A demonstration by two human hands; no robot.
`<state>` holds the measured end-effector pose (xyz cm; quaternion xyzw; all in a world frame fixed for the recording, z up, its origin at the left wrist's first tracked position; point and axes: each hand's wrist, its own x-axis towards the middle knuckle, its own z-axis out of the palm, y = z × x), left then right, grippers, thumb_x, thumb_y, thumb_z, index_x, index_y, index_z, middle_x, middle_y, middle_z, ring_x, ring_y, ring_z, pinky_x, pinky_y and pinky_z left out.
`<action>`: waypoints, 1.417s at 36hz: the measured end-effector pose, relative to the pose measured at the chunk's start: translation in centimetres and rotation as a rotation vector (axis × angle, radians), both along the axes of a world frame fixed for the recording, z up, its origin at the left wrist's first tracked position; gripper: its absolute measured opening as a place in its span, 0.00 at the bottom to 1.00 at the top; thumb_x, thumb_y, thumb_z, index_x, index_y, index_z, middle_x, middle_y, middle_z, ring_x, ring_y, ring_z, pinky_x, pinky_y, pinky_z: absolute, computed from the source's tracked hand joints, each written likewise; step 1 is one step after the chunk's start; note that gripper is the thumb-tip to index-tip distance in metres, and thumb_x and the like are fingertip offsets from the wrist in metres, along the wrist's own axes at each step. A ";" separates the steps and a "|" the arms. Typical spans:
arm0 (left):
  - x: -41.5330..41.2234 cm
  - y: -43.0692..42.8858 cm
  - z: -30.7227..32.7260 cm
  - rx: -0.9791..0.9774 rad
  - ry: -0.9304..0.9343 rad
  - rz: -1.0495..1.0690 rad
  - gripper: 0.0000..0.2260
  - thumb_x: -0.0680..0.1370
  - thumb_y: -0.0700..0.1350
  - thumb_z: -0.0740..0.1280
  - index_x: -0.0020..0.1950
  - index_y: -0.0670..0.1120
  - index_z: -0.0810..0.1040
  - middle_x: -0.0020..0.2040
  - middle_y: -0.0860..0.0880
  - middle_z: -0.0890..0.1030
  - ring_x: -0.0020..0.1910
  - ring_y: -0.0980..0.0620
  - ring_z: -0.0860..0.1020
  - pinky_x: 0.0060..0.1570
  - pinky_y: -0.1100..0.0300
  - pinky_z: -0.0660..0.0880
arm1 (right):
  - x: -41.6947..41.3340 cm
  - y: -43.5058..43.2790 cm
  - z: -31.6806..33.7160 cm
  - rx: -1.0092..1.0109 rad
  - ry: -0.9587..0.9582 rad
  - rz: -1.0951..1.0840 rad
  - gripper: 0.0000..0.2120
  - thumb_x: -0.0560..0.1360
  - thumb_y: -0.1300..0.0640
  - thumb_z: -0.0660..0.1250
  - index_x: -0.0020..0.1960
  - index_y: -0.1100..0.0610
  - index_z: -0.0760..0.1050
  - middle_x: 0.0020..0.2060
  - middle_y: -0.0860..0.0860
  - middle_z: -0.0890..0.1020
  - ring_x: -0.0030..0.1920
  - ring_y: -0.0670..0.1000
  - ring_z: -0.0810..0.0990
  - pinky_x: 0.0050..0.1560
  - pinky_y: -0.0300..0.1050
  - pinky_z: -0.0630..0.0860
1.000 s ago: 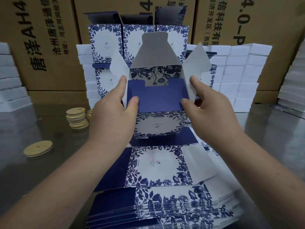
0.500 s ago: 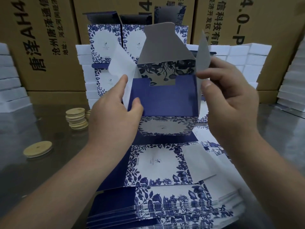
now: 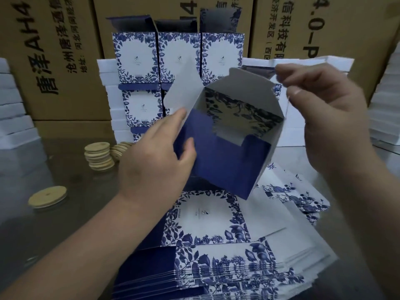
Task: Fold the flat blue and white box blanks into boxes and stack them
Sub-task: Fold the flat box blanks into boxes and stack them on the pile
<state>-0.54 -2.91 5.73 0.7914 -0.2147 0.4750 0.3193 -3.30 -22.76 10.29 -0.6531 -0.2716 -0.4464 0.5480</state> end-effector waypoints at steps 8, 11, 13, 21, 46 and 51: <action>0.3 0.2 0.1 -0.066 0.074 -0.022 0.20 0.74 0.42 0.69 0.66 0.45 0.74 0.61 0.47 0.78 0.55 0.55 0.67 0.49 0.64 0.64 | -0.3 0.2 -0.1 -0.082 -0.002 0.136 0.11 0.61 0.59 0.60 0.31 0.47 0.79 0.45 0.44 0.84 0.51 0.50 0.80 0.53 0.41 0.73; 0.4 0.1 0.0 -0.053 0.074 -0.019 0.20 0.74 0.42 0.69 0.66 0.44 0.74 0.61 0.47 0.78 0.54 0.55 0.67 0.47 0.65 0.64 | -0.4 0.0 -0.1 -0.127 0.003 0.179 0.15 0.61 0.62 0.58 0.31 0.48 0.80 0.46 0.46 0.84 0.52 0.53 0.80 0.55 0.45 0.74; 0.5 0.1 0.0 -0.044 0.076 -0.013 0.20 0.74 0.43 0.69 0.66 0.45 0.74 0.61 0.47 0.78 0.53 0.55 0.67 0.45 0.67 0.62 | -0.6 -0.1 0.0 -0.182 0.034 0.177 0.17 0.61 0.64 0.57 0.31 0.48 0.81 0.47 0.46 0.84 0.54 0.53 0.80 0.56 0.46 0.73; 0.6 0.2 0.1 -0.054 0.070 0.002 0.20 0.74 0.45 0.68 0.67 0.48 0.73 0.59 0.50 0.77 0.51 0.56 0.68 0.43 0.64 0.63 | -1.2 0.6 0.2 -0.276 0.091 -0.053 0.19 0.67 0.61 0.57 0.47 0.43 0.81 0.53 0.37 0.78 0.58 0.36 0.75 0.58 0.33 0.70; 1.0 0.6 0.5 -0.260 0.087 -0.575 0.05 0.72 0.49 0.66 0.40 0.59 0.78 0.43 0.57 0.74 0.41 0.67 0.74 0.42 0.73 0.68 | 0.1 1.5 -1.9 -0.274 -0.038 -0.118 0.25 0.71 0.58 0.59 0.67 0.48 0.59 0.62 0.44 0.70 0.68 0.51 0.69 0.70 0.56 0.64; 1.5 0.6 0.6 -0.399 0.386 -0.752 0.20 0.62 0.54 0.70 0.52 0.58 0.70 0.59 0.61 0.73 0.60 0.61 0.73 0.61 0.57 0.71 | -0.3 1.9 -1.7 -0.267 -0.056 -0.068 0.26 0.69 0.61 0.58 0.66 0.47 0.61 0.62 0.47 0.72 0.67 0.51 0.70 0.69 0.57 0.65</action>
